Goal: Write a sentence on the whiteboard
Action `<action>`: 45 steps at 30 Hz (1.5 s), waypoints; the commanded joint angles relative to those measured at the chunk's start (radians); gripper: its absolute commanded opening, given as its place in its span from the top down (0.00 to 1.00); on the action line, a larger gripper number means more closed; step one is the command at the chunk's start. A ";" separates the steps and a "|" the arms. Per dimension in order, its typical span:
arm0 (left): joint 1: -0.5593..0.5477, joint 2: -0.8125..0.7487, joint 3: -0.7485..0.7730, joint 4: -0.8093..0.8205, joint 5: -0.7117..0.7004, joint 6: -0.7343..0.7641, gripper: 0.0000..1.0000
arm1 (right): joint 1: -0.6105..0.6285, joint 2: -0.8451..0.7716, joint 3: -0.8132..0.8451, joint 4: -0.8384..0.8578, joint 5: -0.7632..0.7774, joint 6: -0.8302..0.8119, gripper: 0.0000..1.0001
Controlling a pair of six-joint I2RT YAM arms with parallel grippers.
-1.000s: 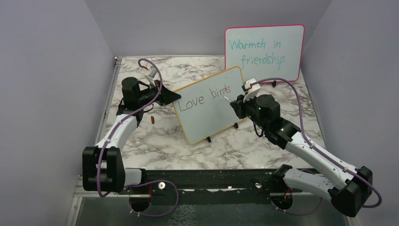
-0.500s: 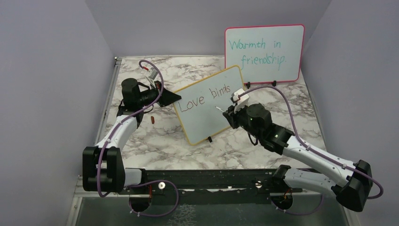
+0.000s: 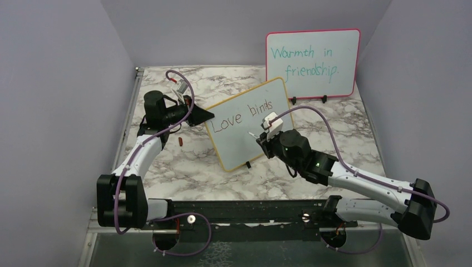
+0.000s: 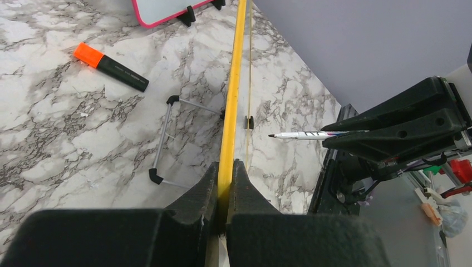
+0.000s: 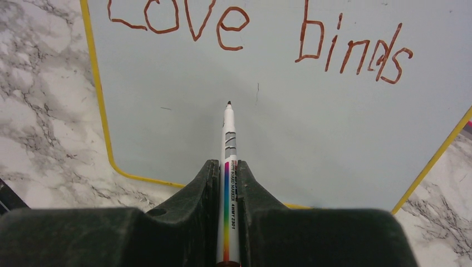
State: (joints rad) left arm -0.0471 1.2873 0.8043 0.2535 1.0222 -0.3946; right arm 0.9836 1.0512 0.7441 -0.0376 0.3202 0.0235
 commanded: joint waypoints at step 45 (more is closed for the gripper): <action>0.005 0.009 0.019 -0.135 -0.059 0.108 1.00 | 0.269 0.260 0.087 0.124 0.331 -0.108 0.99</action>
State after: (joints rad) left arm -0.0479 1.2869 0.8238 0.1989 1.0225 -0.3599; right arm 1.2442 1.2930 0.7906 0.0620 0.6167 -0.0856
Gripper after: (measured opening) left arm 0.037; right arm 0.174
